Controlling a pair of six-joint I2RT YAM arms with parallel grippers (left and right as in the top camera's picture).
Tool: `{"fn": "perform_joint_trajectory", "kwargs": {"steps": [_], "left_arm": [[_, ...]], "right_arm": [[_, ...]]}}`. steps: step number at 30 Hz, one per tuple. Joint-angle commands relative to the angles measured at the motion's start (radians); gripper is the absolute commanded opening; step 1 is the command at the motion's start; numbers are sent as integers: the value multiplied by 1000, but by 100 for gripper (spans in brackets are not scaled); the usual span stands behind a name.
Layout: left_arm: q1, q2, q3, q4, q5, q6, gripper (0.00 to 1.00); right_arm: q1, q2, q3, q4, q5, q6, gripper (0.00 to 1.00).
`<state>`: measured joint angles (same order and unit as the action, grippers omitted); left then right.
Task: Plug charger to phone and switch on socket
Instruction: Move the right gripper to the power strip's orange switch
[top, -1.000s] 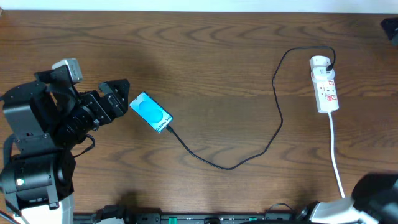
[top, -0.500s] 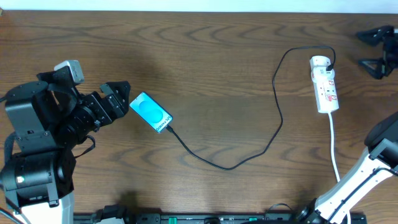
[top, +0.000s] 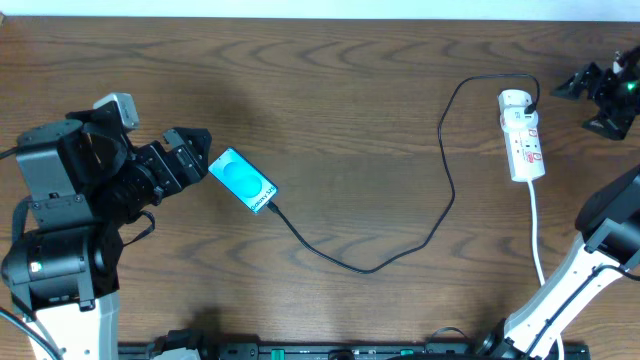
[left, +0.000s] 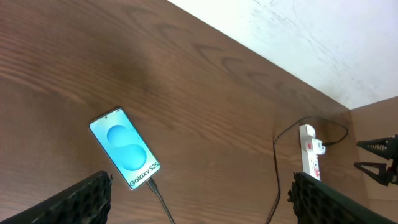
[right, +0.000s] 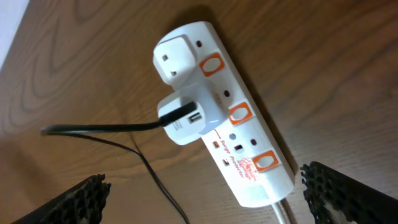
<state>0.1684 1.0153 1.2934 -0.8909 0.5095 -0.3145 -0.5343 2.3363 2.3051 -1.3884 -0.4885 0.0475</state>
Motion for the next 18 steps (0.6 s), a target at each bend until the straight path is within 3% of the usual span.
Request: {"fn": "perform_joint_trajectory", "kwargs": {"steps": [1,18], "left_arm": [[1,4,15,-2,-9,3,92],[1,4,15,-1,-10,3,92]], "right_arm": [[23,35,21,6,11,-47,99],[85,138,21,-11,-72,-287,99]]}}
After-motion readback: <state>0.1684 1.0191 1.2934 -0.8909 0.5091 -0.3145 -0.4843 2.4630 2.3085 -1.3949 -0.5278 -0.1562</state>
